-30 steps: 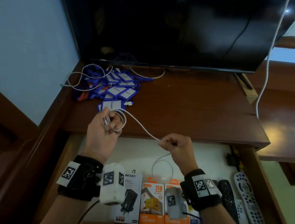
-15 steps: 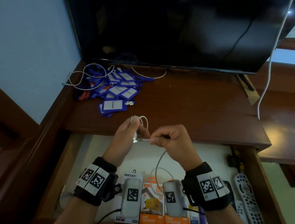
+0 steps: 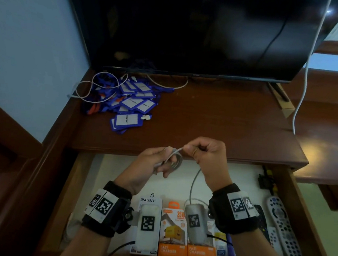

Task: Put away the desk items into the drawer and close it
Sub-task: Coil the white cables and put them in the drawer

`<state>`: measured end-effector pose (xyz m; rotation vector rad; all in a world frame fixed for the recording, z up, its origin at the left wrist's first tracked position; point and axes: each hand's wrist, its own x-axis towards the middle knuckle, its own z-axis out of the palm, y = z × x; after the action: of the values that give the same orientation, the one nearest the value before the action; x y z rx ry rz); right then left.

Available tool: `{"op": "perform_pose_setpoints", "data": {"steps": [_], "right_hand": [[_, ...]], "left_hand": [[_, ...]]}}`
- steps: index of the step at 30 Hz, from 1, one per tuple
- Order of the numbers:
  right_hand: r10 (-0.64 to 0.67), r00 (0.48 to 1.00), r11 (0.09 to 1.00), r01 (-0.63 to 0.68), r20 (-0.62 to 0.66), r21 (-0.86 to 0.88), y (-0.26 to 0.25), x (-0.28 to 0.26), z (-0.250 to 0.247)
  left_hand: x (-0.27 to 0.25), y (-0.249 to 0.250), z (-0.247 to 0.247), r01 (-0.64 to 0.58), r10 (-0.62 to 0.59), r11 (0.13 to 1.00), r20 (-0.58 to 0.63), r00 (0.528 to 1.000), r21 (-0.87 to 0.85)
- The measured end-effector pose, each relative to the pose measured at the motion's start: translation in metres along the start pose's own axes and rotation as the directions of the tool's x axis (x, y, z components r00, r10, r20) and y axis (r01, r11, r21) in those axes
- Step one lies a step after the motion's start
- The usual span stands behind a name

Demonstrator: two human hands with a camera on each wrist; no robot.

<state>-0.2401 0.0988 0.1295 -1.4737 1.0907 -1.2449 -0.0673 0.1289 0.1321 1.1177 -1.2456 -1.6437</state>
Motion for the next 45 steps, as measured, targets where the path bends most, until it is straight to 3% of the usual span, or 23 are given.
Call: {"op": "perform_pose_setpoints", "data": {"steps": [3, 6, 10, 14, 18, 22, 27, 32, 35, 41, 45], "right_hand": [[0.081, 0.997, 0.992, -0.08, -0.002, 0.098, 0.01, -0.005, 0.002], [0.241, 0.968, 0.957, -0.25, 0.074, 0.149, 0.026, -0.009, 0.001], [0.367, 0.911, 0.922, -0.383, 0.188, 0.055, 0.049, -0.017, 0.001], [0.422, 0.895, 0.906, -0.423, 0.144, -0.024, 0.064, -0.023, 0.001], [0.383, 0.911, 0.92, -0.361, 0.152, -0.153, 0.067, -0.024, 0.0], [0.327, 0.898, 0.903, -0.205, 0.295, -0.377, 0.055, -0.02, 0.002], [0.364, 0.806, 0.866, -0.108, 0.466, -0.489, 0.027, -0.014, 0.009], [0.426, 0.681, 0.84, -0.054, 0.595, -0.539, -0.002, -0.007, 0.014], [0.407, 0.652, 0.864, -0.048, 0.64, -0.501, -0.014, -0.005, 0.019], [0.237, 0.723, 0.93, 0.026, 0.649, -0.368, -0.02, 0.001, 0.025], [0.102, 0.826, 0.979, 0.015, 0.555, -0.203, -0.028, 0.003, 0.019]], "left_hand": [[-0.002, 0.004, -0.002, 0.0, 0.0, 0.998, -0.005, 1.0, -0.065], [-0.005, 0.007, -0.011, 0.002, -0.011, 0.99, -0.061, 0.998, -0.142], [-0.007, 0.01, -0.026, -0.034, -0.01, 0.957, -0.15, 0.989, -0.287], [-0.007, 0.012, -0.036, -0.117, 0.031, 0.909, -0.216, 0.976, -0.399], [-0.005, 0.011, -0.042, -0.155, 0.012, 0.904, -0.34, 0.94, -0.398], [-0.002, 0.013, -0.041, -0.139, -0.034, 0.927, -0.446, 0.894, -0.348], [0.0, 0.014, -0.038, -0.075, -0.027, 0.985, -0.561, 0.827, -0.157], [0.002, 0.015, -0.028, -0.048, 0.011, 0.997, -0.552, 0.834, -0.053], [0.003, 0.013, -0.02, -0.058, 0.08, 0.997, -0.52, 0.85, 0.058], [0.004, 0.005, -0.014, -0.077, 0.131, 0.985, -0.38, 0.916, 0.152], [0.001, 0.006, -0.016, -0.071, 0.122, 0.978, -0.262, 0.957, 0.197]]}}
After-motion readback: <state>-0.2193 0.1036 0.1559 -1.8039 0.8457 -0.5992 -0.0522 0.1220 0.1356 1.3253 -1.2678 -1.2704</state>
